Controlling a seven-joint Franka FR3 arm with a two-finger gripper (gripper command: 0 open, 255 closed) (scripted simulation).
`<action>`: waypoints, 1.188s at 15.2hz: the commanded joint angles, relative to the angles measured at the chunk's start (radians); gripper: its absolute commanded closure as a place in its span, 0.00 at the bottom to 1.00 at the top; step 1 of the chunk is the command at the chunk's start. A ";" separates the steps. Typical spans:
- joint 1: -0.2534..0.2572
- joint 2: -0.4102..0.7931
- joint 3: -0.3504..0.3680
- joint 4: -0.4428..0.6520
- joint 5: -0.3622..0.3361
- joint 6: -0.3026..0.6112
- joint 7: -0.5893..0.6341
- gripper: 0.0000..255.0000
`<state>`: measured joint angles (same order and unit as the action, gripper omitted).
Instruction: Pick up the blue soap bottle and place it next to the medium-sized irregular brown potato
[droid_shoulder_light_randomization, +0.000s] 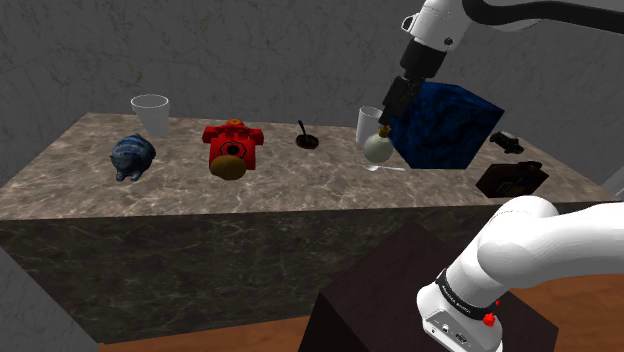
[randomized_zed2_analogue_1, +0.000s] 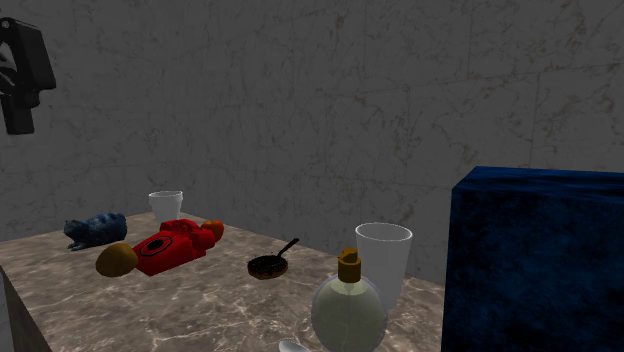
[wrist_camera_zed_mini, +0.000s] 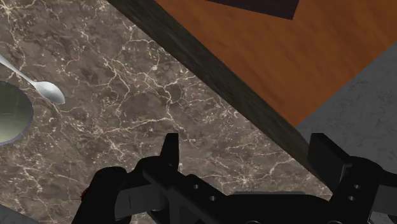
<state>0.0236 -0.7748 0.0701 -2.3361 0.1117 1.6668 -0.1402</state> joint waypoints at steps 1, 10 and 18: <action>0.000 0.000 0.000 0.000 0.000 0.000 0.000 0.00; -0.072 0.162 -0.126 -0.019 -0.091 0.166 -0.141 0.00; -0.123 0.364 -0.235 0.040 -0.138 0.305 -0.258 0.00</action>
<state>-0.0931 -0.4412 -0.1506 -2.3077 -0.0219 1.9533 -0.3819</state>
